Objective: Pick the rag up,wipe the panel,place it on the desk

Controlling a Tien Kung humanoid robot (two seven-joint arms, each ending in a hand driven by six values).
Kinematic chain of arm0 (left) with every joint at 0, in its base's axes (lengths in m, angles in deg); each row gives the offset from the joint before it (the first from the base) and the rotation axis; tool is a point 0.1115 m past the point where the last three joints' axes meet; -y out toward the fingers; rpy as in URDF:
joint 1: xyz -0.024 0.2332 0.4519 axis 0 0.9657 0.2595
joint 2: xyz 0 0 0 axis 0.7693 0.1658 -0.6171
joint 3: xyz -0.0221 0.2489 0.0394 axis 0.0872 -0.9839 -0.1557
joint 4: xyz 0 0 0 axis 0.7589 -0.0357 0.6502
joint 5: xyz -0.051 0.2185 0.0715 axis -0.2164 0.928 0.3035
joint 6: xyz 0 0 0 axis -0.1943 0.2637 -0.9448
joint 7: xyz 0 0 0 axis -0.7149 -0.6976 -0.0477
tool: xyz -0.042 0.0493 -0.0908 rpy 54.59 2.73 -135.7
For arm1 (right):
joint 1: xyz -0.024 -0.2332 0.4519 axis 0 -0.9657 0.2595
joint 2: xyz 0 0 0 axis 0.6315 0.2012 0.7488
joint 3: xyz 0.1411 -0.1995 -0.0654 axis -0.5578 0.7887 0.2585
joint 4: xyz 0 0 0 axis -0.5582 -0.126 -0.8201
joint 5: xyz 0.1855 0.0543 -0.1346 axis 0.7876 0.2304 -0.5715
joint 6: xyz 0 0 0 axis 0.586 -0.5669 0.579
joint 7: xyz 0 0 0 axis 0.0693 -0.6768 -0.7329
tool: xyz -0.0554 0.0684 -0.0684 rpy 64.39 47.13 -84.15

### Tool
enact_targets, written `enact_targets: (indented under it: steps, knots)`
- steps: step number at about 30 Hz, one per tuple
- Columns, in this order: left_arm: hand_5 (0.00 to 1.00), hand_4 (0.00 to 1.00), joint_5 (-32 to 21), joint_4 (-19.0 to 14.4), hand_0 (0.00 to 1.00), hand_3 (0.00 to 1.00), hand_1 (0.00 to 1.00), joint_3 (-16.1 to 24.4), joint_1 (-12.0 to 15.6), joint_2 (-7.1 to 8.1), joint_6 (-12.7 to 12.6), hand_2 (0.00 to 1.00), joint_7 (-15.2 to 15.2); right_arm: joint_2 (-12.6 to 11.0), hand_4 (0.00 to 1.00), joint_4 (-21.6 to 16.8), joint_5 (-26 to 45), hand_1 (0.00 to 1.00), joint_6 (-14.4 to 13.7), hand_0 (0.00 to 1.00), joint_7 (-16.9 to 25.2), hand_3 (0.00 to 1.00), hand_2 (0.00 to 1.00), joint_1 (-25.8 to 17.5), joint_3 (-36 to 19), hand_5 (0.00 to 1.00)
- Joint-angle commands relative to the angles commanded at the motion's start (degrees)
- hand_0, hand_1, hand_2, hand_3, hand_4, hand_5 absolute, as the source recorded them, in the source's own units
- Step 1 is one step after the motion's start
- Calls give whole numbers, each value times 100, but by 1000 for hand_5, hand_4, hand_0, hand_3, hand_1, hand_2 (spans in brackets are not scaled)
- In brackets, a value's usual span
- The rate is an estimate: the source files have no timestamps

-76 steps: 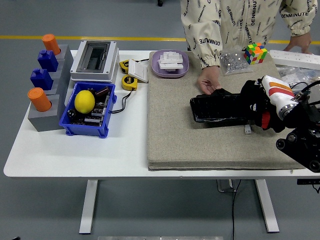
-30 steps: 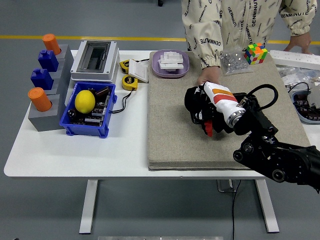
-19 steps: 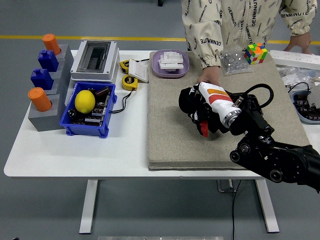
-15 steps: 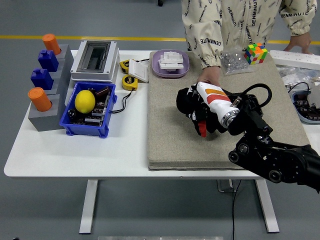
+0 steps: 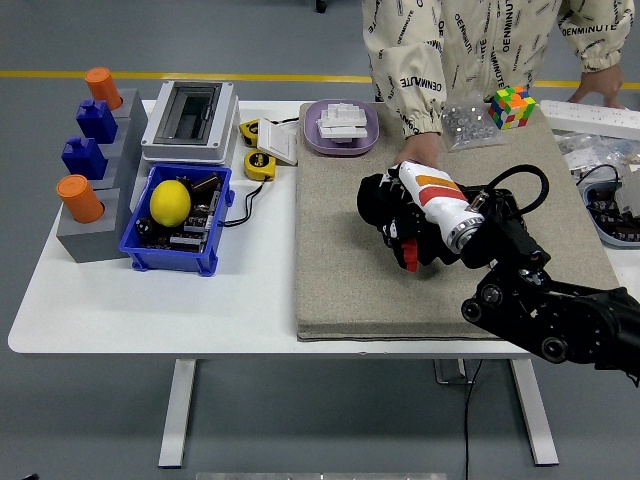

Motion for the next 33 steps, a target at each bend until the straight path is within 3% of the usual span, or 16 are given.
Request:
enact_targets:
  steps: [33]
  knots:
    - [440,627,35,0,610,562,639,115,39,-7,2,655,-1,-940,941,503,-70,363,146,238,-17,425,412,-228,-158,2]
